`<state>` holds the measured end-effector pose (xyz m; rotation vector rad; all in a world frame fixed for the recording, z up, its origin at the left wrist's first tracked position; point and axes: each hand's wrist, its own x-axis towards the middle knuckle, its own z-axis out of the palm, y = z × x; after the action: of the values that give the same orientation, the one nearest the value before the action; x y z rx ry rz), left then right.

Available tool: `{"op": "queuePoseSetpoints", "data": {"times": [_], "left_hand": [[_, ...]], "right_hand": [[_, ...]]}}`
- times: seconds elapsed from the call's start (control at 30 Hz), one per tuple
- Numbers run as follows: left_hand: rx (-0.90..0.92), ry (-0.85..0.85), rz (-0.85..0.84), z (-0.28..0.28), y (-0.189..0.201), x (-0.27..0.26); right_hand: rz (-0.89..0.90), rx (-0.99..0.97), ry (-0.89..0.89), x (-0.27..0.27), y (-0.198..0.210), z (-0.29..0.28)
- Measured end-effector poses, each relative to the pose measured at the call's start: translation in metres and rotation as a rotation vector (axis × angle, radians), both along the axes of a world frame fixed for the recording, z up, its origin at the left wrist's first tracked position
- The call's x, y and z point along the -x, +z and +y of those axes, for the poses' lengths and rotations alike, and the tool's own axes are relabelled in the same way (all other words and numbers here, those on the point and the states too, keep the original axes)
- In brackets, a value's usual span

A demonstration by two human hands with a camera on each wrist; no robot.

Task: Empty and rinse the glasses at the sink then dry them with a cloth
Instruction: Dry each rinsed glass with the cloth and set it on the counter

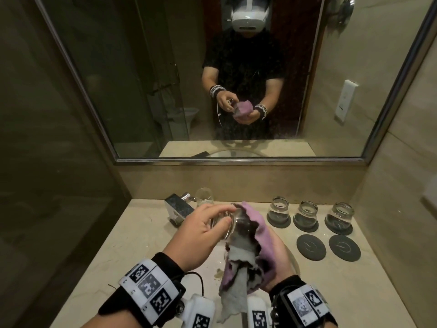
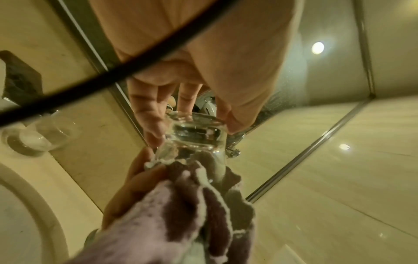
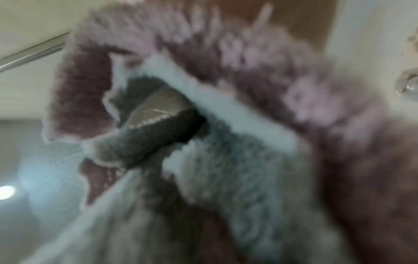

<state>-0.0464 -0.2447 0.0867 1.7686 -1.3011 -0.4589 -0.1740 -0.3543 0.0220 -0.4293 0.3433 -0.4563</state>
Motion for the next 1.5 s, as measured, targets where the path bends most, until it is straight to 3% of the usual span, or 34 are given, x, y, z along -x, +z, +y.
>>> {"op": "queuePoseSetpoints", "data": {"times": [0.2, 0.3, 0.43, 0.6, 0.73, 0.8, 0.87, 0.97, 1.0, 1.07, 1.17, 1.23, 1.3, 1.4, 1.43, 1.5], "left_hand": [[-0.013, 0.023, 0.013, 0.002, -0.007, 0.000], [-0.004, 0.047, 0.023, 0.002, -0.014, -0.001], [-0.004, 0.061, 0.065, 0.002, -0.019, -0.006], [0.020, -0.007, -0.046, 0.006, -0.009, 0.004], [-0.046, 0.099, 0.398, 0.002, -0.005, 0.009], [-0.046, 0.120, 0.480, -0.001, -0.005, 0.009], [-0.002, 0.053, 0.307, 0.002, -0.005, 0.008], [0.096, -0.143, -0.285, 0.008, -0.009, 0.004], [0.097, -0.159, -0.326, 0.008, -0.009, 0.004], [0.054, -0.057, -0.182, 0.008, -0.009, 0.004], [-0.075, 0.138, 0.072, 0.005, -0.007, 0.006], [-0.104, 0.118, 0.184, 0.002, -0.008, 0.007], [-0.055, 0.047, 0.064, 0.003, -0.010, 0.008], [0.015, -0.097, -0.331, 0.006, -0.011, 0.004], [0.031, -0.113, -0.350, 0.007, -0.012, 0.003], [0.010, -0.060, -0.175, 0.008, -0.011, 0.004]], "right_hand": [[-0.018, 0.016, 0.109, -0.001, 0.008, 0.000], [0.077, 0.079, 0.090, -0.005, 0.008, 0.005], [0.068, 0.137, 0.105, -0.008, 0.007, 0.007], [0.048, 0.203, 0.052, -0.006, 0.007, 0.001], [0.080, 0.334, -0.120, -0.005, 0.004, -0.006], [0.091, 0.417, -0.148, -0.006, 0.003, -0.006], [0.149, 0.459, -0.182, -0.009, 0.000, -0.006], [0.266, 0.330, -0.055, -0.011, 0.001, -0.012], [0.263, 0.271, 0.007, -0.009, 0.001, -0.014], [0.254, 0.251, 0.015, -0.006, -0.001, -0.017], [0.243, 0.410, -0.133, -0.006, 0.005, -0.013], [0.264, 0.481, -0.199, -0.007, 0.005, -0.007], [0.263, 0.457, -0.222, -0.008, 0.002, -0.007], [0.237, 0.329, -0.111, -0.008, 0.000, -0.010], [0.211, 0.296, -0.066, -0.008, -0.001, -0.011], [0.168, 0.308, -0.078, -0.004, 0.001, -0.011]]}}
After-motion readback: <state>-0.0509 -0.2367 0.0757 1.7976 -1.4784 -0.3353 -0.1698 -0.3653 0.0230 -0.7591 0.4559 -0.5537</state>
